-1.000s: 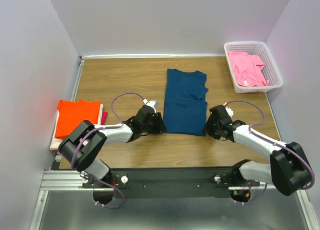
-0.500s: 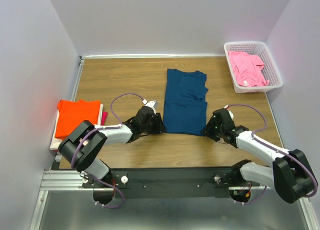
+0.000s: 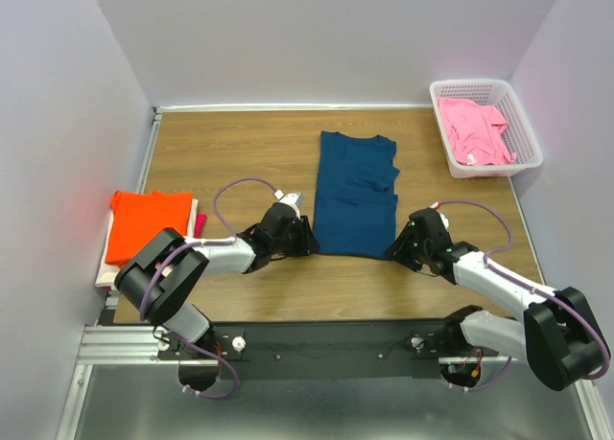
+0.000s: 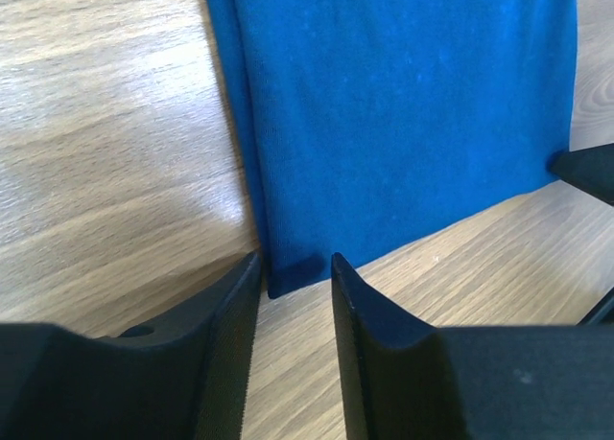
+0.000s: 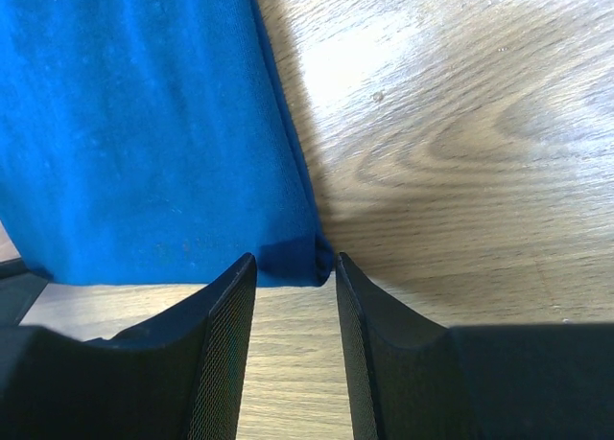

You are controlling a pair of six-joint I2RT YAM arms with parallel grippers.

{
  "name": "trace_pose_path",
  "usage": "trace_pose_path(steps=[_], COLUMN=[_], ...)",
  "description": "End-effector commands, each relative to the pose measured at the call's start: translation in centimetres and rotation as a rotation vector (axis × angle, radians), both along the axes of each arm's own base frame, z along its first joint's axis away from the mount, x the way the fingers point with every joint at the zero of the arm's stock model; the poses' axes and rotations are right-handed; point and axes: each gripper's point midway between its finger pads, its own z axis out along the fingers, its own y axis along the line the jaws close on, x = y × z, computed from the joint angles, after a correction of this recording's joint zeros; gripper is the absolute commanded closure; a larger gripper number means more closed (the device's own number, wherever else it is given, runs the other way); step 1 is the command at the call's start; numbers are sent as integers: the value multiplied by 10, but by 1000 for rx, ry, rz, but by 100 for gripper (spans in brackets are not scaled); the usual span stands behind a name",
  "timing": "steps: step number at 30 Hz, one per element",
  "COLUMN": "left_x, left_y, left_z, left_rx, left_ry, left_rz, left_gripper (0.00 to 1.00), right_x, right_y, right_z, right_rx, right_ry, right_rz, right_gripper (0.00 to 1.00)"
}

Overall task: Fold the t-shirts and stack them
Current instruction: Fold the tshirt

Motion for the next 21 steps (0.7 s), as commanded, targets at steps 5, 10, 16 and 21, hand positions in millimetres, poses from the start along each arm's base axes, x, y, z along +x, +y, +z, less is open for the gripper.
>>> trace_pose_path(steps=[5,10,16,21], left_x=[-5,-4,-1,-6], left_y=[-3,-7,-12,-8], left_z=[-18,-19,0,29], left_rx=[9,0,-33,-72], left_ry=[39,41,9,-33], left_rz=[-25,-34,-50,-45], left_gripper=[59,67,100,100], right_x=[-15,-9,3,-2], right_y=[-8,-4,6,12], right_z=[-15,-11,12,39], right_rx=[-48,-47,-17,24], right_ry=[97,83,15,-47], right_rz=[2,27,83,135], right_gripper=[60,70,95,99])
